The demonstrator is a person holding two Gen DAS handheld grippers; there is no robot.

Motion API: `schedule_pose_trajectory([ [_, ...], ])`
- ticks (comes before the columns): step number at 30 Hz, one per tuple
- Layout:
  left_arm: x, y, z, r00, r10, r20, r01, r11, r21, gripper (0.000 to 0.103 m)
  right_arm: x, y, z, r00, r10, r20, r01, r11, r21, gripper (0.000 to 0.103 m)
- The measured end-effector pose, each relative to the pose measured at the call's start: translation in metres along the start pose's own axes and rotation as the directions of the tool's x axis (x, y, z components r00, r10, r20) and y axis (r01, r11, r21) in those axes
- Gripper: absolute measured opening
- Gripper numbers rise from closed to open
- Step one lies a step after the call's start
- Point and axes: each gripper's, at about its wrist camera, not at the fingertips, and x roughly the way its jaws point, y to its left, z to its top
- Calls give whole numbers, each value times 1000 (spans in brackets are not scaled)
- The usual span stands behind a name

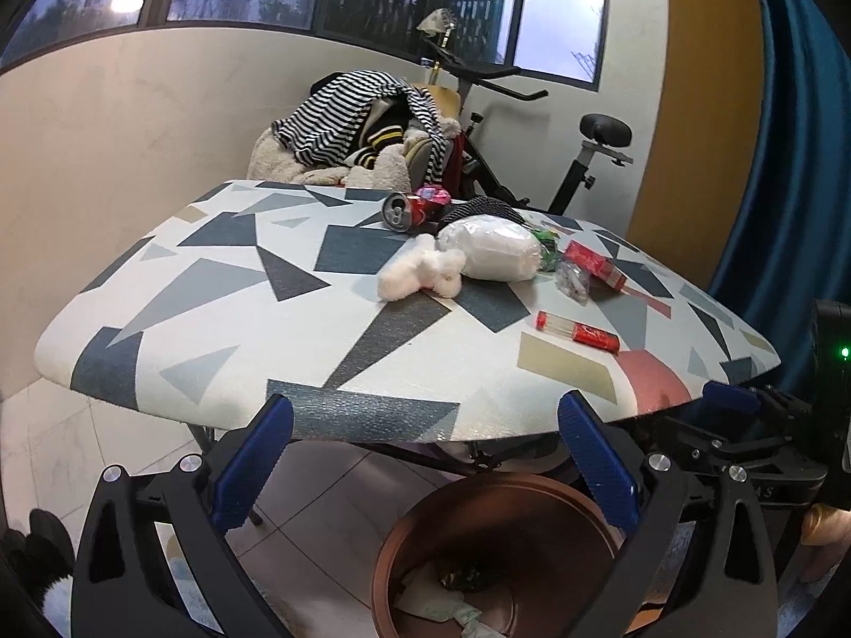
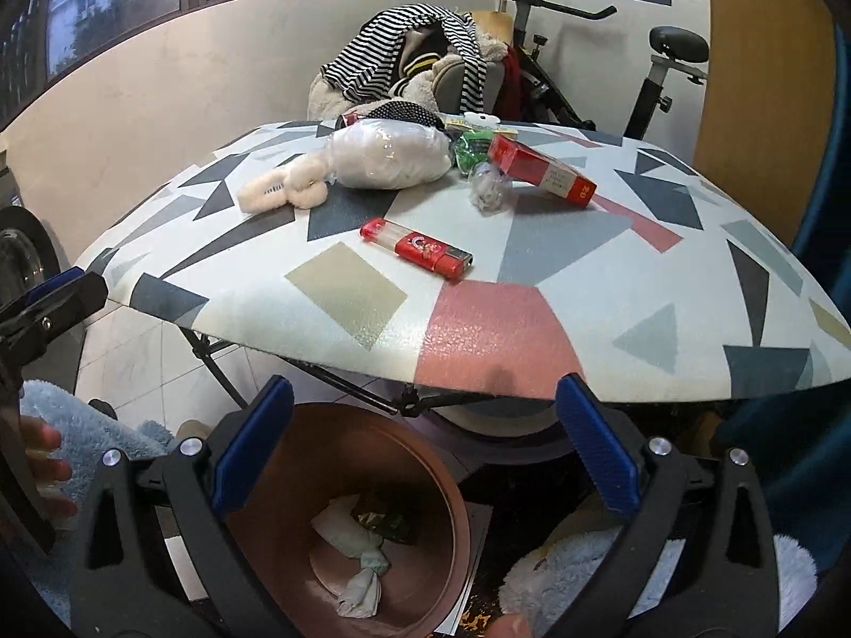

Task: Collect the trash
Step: 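Move the right gripper back over the table toward the red lighter, then grasp the red lighter with the right gripper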

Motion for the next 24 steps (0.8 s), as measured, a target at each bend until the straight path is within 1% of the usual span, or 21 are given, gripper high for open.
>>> schedule_pose_trajectory([
  [1, 1, 1, 0, 1000, 10, 0, -10, 1000, -3, 97, 2, -2, 1, 1000, 28, -10, -28, 1000, 6, 97],
  [3, 2, 3, 1, 1000, 23, -5, -23, 1000, -10, 97, 3, -3, 2, 1000, 22, -21, -22, 1000, 10, 97],
  [4, 2, 4, 1, 1000, 22, -7, -22, 1000, -14, 97, 4, -2, 4, 999, -7, -32, 7, 1000, 2, 97],
  [6, 4, 6, 1, 1000, 10, -15, -10, 1000, -27, 97, 5, -1, 7, 999, -20, -44, 19, 1000, -14, 97],
  [7, 5, 8, 2, 999, -24, -22, 22, 999, -46, 97, 5, -2, 10, 998, -30, -47, 29, 999, -23, 97],
  [8, 6, 9, 2, 999, -33, -23, 32, 998, -57, 97, 6, -3, 12, 998, -51, -46, 49, 998, -34, 97],
  [9, 7, 9, 3, 999, -39, -27, 38, 997, -68, 97, 5, -5, 17, 996, -89, -25, 88, 995, -49, 97],
  [11, 11, 10, 5, 999, -30, -38, 27, 997, -78, 97, 6, -8, 22, 994, -107, -5, 107, 993, -53, 97],
  [14, 16, 10, 8, 998, -13, -53, 9, 996, -89, 97, 18, -19, 38, 999, -47, -28, 45, 998, -40, 96],
  [15, 18, 11, 9, 998, -11, -60, 5, 995, -96, 97, 24, -19, 45, 999, -28, -30, 26, 998, -61, 89],
  [16, 21, 12, 9, 997, -13, -70, 5, 994, -107, 97, 26, -20, 49, 999, -25, -32, 23, 997, -76, 85],
  [17, 24, 13, 9, 997, -11, -80, 2, 993, -116, 97, 34, -18, 55, 999, -22, -38, 17, 993, -114, 80],
  [19, 29, 14, 9, 996, -1, -94, -11, 992, -124, 97, 45, -15, 64, 999, -10, -49, 2, 987, -160, 75],
  [21, 32, 14, 9, 995, 9, -99, -21, 992, -126, 97, 63, -11, 73, 997, 13, -81, -29, 979, -202, 65],
  [24, 36, 12, 11, 995, 17, -98, -28, 993, -119, 97, 81, -5, 81, 993, 30, -115, -56, 971, -233, 60],
])
